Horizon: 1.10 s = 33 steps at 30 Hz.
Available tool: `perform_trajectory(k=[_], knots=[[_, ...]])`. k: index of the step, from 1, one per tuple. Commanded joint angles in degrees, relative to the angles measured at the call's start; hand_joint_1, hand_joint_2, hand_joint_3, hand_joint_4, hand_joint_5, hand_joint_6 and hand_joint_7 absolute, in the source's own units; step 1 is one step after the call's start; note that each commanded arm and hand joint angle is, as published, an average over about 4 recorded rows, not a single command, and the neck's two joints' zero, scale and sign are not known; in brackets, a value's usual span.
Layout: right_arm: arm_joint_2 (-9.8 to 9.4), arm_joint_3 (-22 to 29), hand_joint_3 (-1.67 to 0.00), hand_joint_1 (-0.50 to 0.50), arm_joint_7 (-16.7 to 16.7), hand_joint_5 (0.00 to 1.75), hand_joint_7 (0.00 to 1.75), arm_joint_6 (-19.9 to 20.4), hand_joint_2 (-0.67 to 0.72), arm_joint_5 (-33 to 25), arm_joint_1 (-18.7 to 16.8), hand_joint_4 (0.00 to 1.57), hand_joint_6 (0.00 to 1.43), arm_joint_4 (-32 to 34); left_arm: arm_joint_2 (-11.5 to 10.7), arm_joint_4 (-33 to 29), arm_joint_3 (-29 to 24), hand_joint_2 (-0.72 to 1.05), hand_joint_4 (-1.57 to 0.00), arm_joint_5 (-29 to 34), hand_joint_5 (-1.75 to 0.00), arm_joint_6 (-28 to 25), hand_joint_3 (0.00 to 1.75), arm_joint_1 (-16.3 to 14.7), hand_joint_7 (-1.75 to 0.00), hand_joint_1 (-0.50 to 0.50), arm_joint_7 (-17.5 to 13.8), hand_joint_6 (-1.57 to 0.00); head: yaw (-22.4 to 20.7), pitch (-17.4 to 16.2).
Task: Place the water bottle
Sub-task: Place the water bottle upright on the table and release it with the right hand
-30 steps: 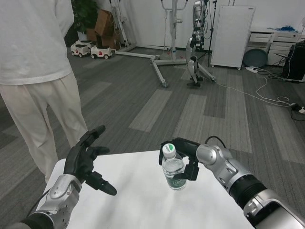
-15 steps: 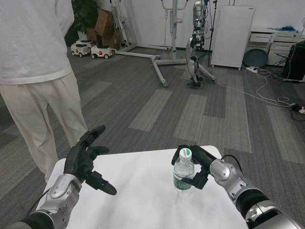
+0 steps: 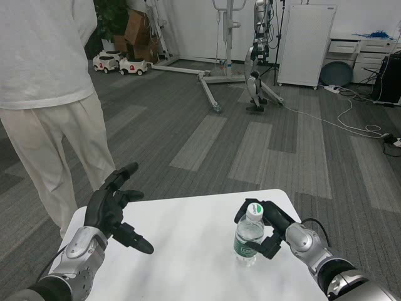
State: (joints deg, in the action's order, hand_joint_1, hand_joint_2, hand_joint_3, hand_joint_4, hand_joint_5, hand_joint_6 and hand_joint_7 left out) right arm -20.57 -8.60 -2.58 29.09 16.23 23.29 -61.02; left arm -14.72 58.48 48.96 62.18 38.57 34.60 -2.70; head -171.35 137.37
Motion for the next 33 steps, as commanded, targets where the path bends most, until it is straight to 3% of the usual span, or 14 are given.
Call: perform_trajectory(k=[1, 4, 7, 11, 24, 33], knots=[[0.18, 0.43, -1.59, -0.08, 0.6, 1.33, 1.4, 0.31, -0.6, 3.06, 0.53, 1.54, 1.34, 0.77, -0.48, 0.32, -0.18, -0.55, 0.0, -0.13, -1.75, 0.02, 0.09, 0.73, -0.42, -0.5, 0.06, 0.0, 0.03, 0.0], [0.18, 0.43, -1.59, -0.08, 0.56, 1.28, 1.41, -0.99, -0.6, 6.42, 0.57, 1.54, 1.34, 2.16, -0.48, 0.32, -0.11, -0.55, 0.0, -0.13, -1.75, 0.02, 0.09, 0.73, -0.42, -0.5, 0.06, 0.0, 0.21, 0.02], [0.18, 0.43, -1.59, -0.08, 0.56, 1.36, 1.4, -1.93, -0.6, 8.81, 0.57, 1.54, 1.34, 3.06, -0.48, 0.32, -0.09, -0.55, 0.0, -0.13, -1.75, 0.02, 0.04, 0.69, -0.42, -0.5, 0.06, 0.0, 0.05, 0.05], [0.18, 0.43, -1.59, -0.08, 0.56, 1.26, 1.43, -2.37, -0.6, 10.22, 0.62, 1.54, 1.33, 3.1, -0.57, 0.23, -0.09, -0.55, 0.0, -0.13, -1.75, 0.02, 0.09, 0.51, -0.42, -0.5, 0.06, 0.0, -0.11, 0.08], [0.18, 1.31, -1.59, -0.08, 0.56, 1.36, 1.45, -2.37, -0.6, 10.04, 0.35, 1.57, 1.34, 1.17, -0.57, -0.03, -0.09, -0.55, 0.0, -0.22, -1.75, 0.02, 0.09, 0.03, -0.4, -0.5, 0.06, 0.0, -0.09, 0.07], [0.47, 2.1, -1.59, -0.08, 1.13, 1.36, 1.47, -0.11, -0.6, -0.99, -0.44, 1.57, 1.34, -6.52, -0.57, -0.21, -0.16, -0.55, 0.0, -0.48, -1.75, 0.1, 0.09, -0.39, -0.42, -0.5, 0.06, 0.0, -0.05, -0.02]])
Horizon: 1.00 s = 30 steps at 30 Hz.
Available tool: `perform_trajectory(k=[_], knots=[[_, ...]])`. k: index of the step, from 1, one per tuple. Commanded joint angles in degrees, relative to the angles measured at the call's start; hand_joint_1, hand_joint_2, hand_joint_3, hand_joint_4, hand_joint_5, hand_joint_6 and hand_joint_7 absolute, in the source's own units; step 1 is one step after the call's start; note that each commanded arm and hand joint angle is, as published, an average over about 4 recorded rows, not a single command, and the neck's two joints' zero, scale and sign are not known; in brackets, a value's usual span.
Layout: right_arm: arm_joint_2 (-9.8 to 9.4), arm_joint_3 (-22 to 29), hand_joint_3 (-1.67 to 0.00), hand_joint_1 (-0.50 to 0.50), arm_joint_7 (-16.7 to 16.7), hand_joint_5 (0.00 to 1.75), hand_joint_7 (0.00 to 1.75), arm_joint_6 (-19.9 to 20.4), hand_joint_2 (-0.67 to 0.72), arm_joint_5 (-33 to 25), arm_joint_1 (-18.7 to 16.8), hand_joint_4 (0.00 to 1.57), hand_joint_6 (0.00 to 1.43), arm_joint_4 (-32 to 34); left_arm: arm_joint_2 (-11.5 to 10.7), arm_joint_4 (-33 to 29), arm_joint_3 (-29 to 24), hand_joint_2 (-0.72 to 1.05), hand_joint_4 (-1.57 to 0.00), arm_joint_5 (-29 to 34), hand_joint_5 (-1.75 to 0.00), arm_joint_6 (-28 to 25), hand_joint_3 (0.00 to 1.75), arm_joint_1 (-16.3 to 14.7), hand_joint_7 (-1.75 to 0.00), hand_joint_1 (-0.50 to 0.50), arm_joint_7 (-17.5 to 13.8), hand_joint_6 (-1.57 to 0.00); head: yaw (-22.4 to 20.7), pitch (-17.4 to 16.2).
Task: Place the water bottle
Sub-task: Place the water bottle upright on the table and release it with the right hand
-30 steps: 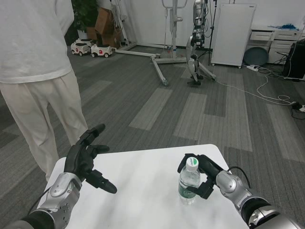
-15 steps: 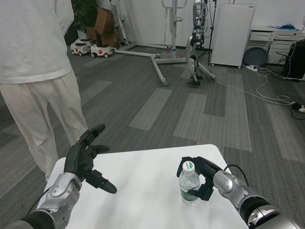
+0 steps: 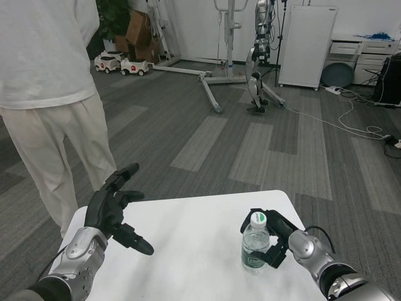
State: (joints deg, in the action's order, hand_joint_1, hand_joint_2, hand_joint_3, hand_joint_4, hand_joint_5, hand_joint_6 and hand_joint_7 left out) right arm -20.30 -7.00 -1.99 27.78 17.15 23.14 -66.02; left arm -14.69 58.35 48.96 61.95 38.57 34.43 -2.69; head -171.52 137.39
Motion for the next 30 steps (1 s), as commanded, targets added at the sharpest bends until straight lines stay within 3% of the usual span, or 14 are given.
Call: perform_trajectory(k=[1, 11, 18, 22, 23, 25, 26, 27, 29, 30], knots=[[0.17, 0.47, -1.59, -0.08, 0.67, 1.36, 1.48, 1.36, -0.6, -1.9, -0.37, 1.57, 1.34, -1.72, -0.6, -0.08, -0.18, -0.55, 0.0, -0.27, -1.75, 0.1, 0.09, -0.24, -0.42, -0.5, 0.06, 0.0, 0.13, -0.06], [-0.09, 0.28, -1.59, -0.08, 1.72, 1.36, 1.54, 1.66, -0.6, 4.6, -0.2, 1.57, 1.34, -1.79, -0.6, -0.08, -0.27, -0.55, 0.0, -0.34, -1.75, 0.1, 0.09, -0.24, -0.42, -0.5, 0.01, 0.0, 0.07, -0.26], [-0.09, 0.28, -1.59, -0.08, 1.72, 1.38, 1.54, 1.66, -0.6, 4.82, -0.2, 1.57, 1.34, -1.63, -0.6, -0.08, -0.27, -0.55, 0.0, -0.34, -1.75, 0.1, 0.09, -0.24, -0.42, -0.5, 0.03, 0.0, 0.12, -0.23], [-0.09, 0.32, -1.59, -0.08, 1.68, 1.62, 1.54, 1.66, -0.6, 4.58, -0.2, 1.57, 1.2, -1.26, -0.6, -0.08, -0.27, -0.57, 0.0, -0.34, -1.75, 0.1, 0.09, -0.24, -0.42, -0.5, 0.06, 0.0, 0.09, -0.14], [-0.11, 0.32, -1.59, -0.09, 1.64, 1.62, 1.55, 1.62, -0.59, 4.25, -0.2, 1.43, 1.07, -1.24, -0.6, -0.08, -0.27, -0.57, 0.0, -0.34, -1.75, 0.1, 0.09, -0.24, -0.42, -0.5, 0.06, 0.0, 0.0, -0.15], [-0.15, 0.32, -1.59, -0.14, 1.46, 1.48, 1.55, 1.53, -0.56, 3.44, -0.2, 0.98, 0.79, -1.35, -0.6, -0.08, -0.29, -0.55, 0.0, -0.36, -1.75, 0.1, 0.09, -0.24, -0.42, -0.5, 0.06, 0.0, -0.01, -0.19], [-0.18, 0.32, -1.59, -0.18, 1.33, 1.28, 1.55, 1.49, -0.54, 2.93, -0.2, 0.63, 0.57, -1.44, -0.6, -0.08, -0.31, -0.55, 0.0, -0.38, -1.75, 0.1, 0.09, -0.24, -0.42, -0.5, 0.06, 0.0, 0.02, -0.22], [-0.18, 0.32, -1.59, -0.22, 0.91, 0.9, 1.43, 1.44, -0.51, 2.45, -0.2, 0.38, 0.38, -1.57, -0.6, -0.08, -0.33, -0.55, 0.0, -0.4, -1.75, 0.1, 0.09, -0.24, -0.42, -0.5, 0.06, 0.0, 0.13, -0.22], [-0.18, 0.32, -1.57, -0.29, -0.06, 0.22, 1.13, 1.33, -0.45, 1.37, -0.2, 0.04, 0.06, -1.9, -0.6, -0.08, -0.36, -0.55, 0.0, -0.43, -1.75, 0.1, 0.09, -0.24, -0.4, -0.5, 0.06, 0.0, 0.25, -0.25], [-0.18, 0.32, -1.47, -0.32, -0.6, 0.0, 0.86, 1.27, -0.4, 0.78, -0.2, 0.0, 0.0, -2.09, -0.6, -0.08, -0.36, -0.55, 0.0, -0.43, -1.75, 0.1, 0.09, -0.24, -0.4, -0.5, 0.06, 0.0, 0.25, -0.26]])
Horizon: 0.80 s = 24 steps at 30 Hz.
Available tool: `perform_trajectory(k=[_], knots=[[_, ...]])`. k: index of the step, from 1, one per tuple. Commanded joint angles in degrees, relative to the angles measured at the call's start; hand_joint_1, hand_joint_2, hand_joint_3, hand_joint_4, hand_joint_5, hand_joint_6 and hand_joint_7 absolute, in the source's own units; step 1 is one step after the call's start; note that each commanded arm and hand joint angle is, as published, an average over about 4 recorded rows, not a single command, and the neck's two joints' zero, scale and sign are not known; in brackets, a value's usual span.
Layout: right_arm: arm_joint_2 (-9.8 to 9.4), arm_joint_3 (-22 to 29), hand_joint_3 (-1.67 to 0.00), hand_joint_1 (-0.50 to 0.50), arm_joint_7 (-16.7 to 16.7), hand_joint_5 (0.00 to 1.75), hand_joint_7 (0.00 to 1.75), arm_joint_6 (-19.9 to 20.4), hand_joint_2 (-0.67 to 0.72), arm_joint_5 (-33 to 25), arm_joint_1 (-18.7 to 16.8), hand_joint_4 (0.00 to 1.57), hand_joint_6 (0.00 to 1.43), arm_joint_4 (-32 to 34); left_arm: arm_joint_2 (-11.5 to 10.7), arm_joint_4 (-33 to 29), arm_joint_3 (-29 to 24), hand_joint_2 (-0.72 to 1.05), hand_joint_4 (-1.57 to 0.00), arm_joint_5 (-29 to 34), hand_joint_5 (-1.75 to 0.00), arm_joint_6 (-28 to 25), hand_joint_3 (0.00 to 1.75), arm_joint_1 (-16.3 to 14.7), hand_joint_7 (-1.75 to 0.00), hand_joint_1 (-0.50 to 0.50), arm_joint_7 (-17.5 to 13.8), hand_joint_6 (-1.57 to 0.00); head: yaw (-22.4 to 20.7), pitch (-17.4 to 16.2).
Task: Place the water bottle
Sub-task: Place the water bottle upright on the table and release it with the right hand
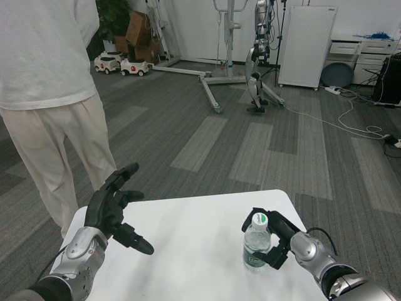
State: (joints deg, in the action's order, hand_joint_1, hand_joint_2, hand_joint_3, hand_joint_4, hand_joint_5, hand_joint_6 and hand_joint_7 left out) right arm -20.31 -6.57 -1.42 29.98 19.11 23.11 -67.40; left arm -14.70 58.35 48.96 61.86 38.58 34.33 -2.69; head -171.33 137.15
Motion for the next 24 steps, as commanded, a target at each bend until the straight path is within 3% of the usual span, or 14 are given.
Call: perform_trajectory(k=[1, 3, 7, 11, 17, 24], knots=[[-0.17, -0.11, -1.37, -0.34, -1.5, 0.0, 0.68, -0.96, -0.38, -1.84, -0.17, 0.0, 0.0, -0.91, -0.6, -0.07, -0.35, -0.55, 0.0, -0.34, -1.75, 0.1, 0.09, -0.14, -0.4, -0.5, 0.05, 0.0, 0.01, -0.01], [-0.17, -0.11, -1.07, -0.38, -2.05, 0.0, 0.35, -0.98, -0.32, -2.85, -0.17, 0.0, 0.0, -1.2, -0.6, -0.07, -0.35, -0.55, 0.0, -0.34, -1.75, 0.1, 0.09, -0.14, -0.4, -0.5, 0.05, 0.0, -0.01, -0.01], [-0.17, -0.11, -0.56, -0.4, -2.67, 0.0, 0.07, -0.98, -0.22, -3.55, -0.17, 0.0, 0.0, -1.37, -0.6, -0.07, -0.31, -0.55, 0.0, -0.34, -1.75, 0.1, 0.09, -0.14, -0.4, -0.5, 0.05, 0.0, 0.04, -0.02], [-0.17, -0.11, -0.26, -0.44, -3.15, 0.0, 0.0, -0.89, -0.13, -5.22, -0.17, 0.0, 0.0, -1.81, -0.6, -0.07, -0.27, -0.55, 0.0, -0.34, -1.75, 0.1, 0.09, -0.23, -0.42, -0.5, 0.05, 0.0, 0.02, -0.15], [-0.17, -0.11, -0.12, -0.46, -4.42, 0.0, 0.0, -0.93, -0.03, -6.41, -0.17, 0.0, 0.0, -2.21, -0.6, -0.07, -0.31, -0.55, 0.0, -0.34, -1.75, 0.1, 0.09, -0.32, -0.42, -0.5, 0.05, 0.0, 0.01, -0.23], [-0.28, -0.11, -0.08, -0.42, -5.3, 0.0, 0.0, -0.98, -0.05, -7.68, -0.17, 0.0, 0.0, -2.28, -0.6, -0.07, -0.35, -0.55, 0.0, -0.34, -1.75, 0.1, 0.09, -0.32, -0.42, -0.5, 0.05, 0.0, 0.15, -0.26]])
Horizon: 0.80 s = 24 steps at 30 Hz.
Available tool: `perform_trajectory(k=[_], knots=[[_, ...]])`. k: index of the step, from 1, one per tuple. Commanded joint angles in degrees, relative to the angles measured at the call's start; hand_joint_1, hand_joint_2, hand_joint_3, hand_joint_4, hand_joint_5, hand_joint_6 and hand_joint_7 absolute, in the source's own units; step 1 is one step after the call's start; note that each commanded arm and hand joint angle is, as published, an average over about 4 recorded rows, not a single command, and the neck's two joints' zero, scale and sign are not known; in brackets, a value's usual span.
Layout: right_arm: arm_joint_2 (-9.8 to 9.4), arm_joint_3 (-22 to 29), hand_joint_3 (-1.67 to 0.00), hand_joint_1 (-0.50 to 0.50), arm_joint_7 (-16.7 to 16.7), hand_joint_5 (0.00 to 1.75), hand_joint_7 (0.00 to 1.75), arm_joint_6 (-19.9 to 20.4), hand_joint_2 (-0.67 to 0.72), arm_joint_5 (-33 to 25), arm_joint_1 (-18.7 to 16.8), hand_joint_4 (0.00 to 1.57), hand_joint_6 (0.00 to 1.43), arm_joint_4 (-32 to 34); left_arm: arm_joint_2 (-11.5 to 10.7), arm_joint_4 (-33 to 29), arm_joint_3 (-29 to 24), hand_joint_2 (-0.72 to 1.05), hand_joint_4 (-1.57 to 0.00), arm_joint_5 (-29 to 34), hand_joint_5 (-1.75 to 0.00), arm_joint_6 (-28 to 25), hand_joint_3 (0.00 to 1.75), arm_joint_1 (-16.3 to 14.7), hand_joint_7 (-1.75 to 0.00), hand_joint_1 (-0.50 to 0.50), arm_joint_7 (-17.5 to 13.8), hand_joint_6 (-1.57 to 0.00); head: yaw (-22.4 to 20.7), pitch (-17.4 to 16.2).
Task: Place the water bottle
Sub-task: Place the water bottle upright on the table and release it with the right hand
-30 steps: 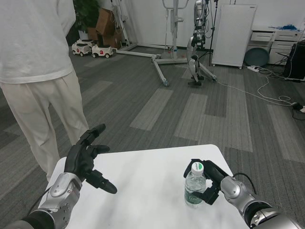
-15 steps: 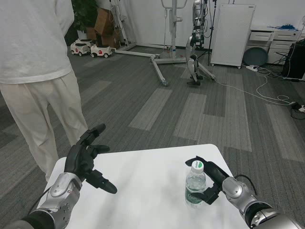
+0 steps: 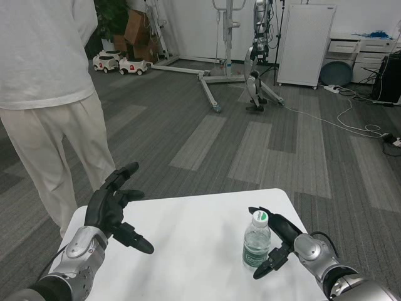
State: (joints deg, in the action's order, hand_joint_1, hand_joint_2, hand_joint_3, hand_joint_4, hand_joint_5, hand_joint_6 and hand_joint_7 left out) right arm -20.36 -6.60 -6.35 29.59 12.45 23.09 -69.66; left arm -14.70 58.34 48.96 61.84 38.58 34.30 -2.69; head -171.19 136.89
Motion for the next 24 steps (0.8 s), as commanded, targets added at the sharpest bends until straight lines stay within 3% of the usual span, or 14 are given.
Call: perform_trajectory(k=[1, 14, 24], knots=[[-0.25, -0.08, -0.08, -0.42, -0.46, 0.0, 0.0, -0.59, -0.07, -1.15, -0.15, 0.0, 0.01, -0.04, -0.59, -0.07, -0.36, -0.55, 0.0, -0.32, -1.75, 0.1, 0.09, -0.28, -0.42, -0.5, 0.06, 0.0, 0.03, 0.01], [-0.78, -0.08, -0.08, -0.42, -3.07, 0.0, 0.0, -1.38, -0.03, -2.47, -0.22, 0.0, 0.01, 1.57, -0.59, -0.07, -0.44, -0.55, 0.0, -0.32, -1.75, 0.1, 0.09, -0.46, -0.42, -0.5, 0.06, 0.0, 0.18, -0.2], [-1.46, 0.0, -0.08, -0.42, -8.81, 0.0, 0.0, -6.46, -0.1, -4.12, -1.14, 0.0, 0.01, 7.04, -0.59, -0.34, -0.71, -0.55, 0.0, -0.32, -1.75, 0.1, 0.09, -0.79, -0.42, -0.5, 0.06, 0.0, 0.16, -0.19]])
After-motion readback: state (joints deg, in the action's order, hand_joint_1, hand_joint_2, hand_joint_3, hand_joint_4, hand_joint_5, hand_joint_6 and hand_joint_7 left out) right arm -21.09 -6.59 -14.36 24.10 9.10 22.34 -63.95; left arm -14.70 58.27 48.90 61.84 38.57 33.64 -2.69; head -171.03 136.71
